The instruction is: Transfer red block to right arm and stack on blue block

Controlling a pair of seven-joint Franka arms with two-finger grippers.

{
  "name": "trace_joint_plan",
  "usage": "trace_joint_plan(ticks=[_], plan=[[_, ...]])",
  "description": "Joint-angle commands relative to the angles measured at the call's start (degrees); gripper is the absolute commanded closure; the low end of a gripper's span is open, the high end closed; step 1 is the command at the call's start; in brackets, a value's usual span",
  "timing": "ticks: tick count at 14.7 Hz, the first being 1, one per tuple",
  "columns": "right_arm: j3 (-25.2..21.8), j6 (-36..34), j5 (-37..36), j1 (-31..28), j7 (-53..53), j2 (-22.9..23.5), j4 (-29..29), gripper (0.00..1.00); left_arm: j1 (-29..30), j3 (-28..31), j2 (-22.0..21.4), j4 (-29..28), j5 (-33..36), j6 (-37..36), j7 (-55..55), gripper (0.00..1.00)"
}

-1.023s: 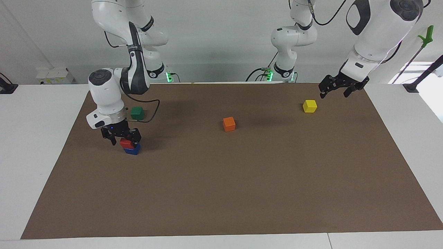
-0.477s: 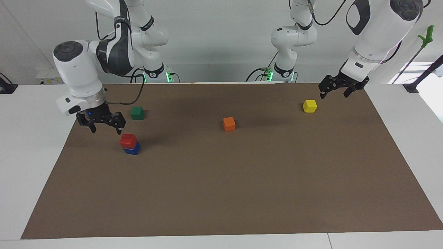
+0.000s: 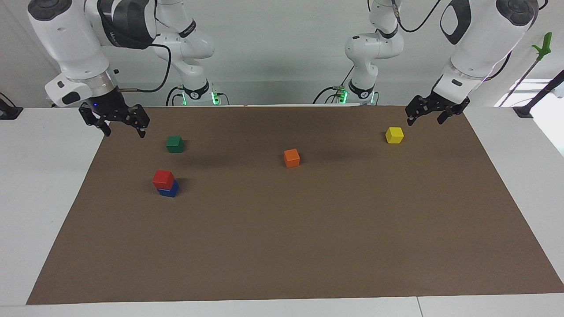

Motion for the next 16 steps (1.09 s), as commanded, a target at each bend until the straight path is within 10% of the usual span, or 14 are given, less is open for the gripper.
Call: trace_joint_plan(ticks=[1,16], plan=[[0.35,-5.58,1.51,-0.66,-1.68,0.07,3.87,0.00,-0.86,0.53,-1.12,-0.85,-0.24,-0.07,0.44,0.00],[0.09,-5.07,1.87,-2.07,-1.77,-0.46,1.95,0.00,-0.78,0.09,-1.30,-0.41,-0.06,0.90,0.44,0.00]])
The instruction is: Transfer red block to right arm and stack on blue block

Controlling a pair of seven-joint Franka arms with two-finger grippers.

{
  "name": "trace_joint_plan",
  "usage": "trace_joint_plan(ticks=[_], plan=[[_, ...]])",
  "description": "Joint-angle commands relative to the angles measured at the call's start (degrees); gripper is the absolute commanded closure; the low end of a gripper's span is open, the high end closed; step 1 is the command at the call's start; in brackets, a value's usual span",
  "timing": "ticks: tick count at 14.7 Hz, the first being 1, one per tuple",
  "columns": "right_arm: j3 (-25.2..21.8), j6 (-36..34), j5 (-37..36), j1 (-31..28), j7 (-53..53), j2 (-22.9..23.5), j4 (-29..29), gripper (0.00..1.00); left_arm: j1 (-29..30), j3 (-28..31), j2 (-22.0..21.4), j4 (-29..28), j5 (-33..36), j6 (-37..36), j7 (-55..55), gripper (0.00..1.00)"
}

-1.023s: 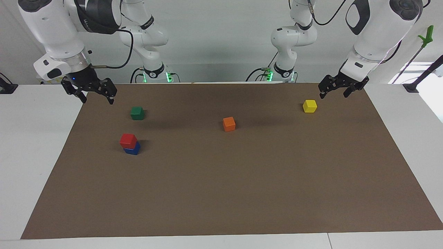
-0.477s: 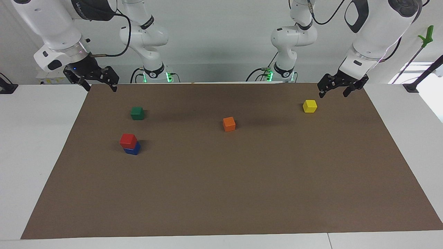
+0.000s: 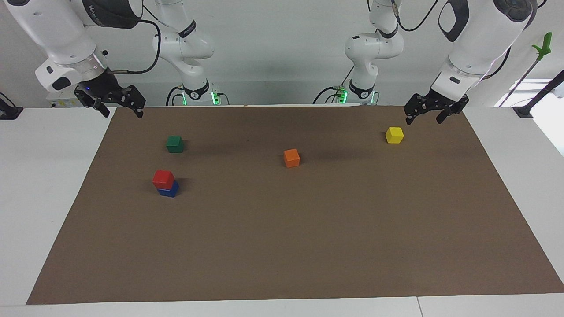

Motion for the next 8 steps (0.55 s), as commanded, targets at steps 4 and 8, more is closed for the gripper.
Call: trace_joint_plan(ticks=[4,8], plan=[[0.39,2.46,-1.17,-0.38,-0.50,-0.21,-0.82,0.00,-0.41,0.43,-1.00,-0.50,-0.15,0.71,0.33,0.00],[0.39,2.37,-1.17,-0.47,-0.59,-0.21,-0.73,0.00,-0.06,0.52,-1.26,-0.59,-0.15,0.71,0.50,0.00]])
